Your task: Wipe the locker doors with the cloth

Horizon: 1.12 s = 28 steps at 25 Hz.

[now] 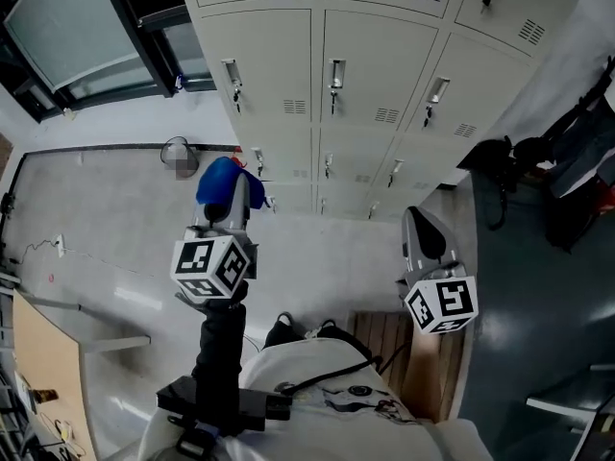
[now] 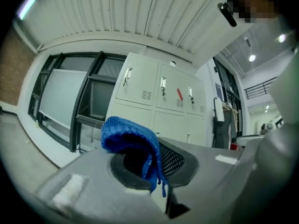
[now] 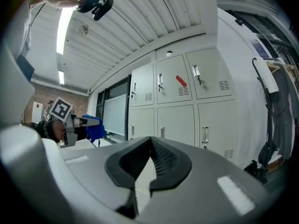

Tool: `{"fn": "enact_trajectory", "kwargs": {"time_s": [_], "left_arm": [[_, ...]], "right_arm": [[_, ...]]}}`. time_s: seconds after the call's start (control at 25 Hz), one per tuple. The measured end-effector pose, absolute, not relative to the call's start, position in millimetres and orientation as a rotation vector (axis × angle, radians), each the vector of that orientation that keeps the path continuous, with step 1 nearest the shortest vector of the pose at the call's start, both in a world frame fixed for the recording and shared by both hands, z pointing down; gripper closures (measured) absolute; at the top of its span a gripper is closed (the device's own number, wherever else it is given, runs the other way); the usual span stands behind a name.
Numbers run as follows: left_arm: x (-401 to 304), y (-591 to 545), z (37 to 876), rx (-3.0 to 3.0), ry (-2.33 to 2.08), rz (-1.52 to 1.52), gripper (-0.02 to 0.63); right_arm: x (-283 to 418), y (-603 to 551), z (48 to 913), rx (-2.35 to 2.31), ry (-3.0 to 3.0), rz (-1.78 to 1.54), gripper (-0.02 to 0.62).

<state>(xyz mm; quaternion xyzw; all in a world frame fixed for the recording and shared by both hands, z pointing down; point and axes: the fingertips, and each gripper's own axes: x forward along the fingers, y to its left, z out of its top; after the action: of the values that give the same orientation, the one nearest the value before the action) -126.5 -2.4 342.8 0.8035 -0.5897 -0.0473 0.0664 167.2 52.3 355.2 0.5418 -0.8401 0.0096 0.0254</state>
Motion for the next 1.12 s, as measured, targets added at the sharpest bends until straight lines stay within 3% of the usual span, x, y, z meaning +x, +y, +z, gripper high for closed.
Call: {"fn": "enact_trajectory", "kwargs": {"time_s": [0.48, 1.12], "left_arm": [[-184.9, -129.0, 320.2, 2.277, -2.142, 0.039, 0.583], [-238.5, -330.9, 288.8, 2.272, -2.279, 0.215, 0.583]], "right_arm": [[180.1, 2.9, 373.7, 1.643, -2.544, 0.072, 0.592], [108.5, -147.9, 360.9, 1.648, -2.516, 0.041, 0.592]]}}
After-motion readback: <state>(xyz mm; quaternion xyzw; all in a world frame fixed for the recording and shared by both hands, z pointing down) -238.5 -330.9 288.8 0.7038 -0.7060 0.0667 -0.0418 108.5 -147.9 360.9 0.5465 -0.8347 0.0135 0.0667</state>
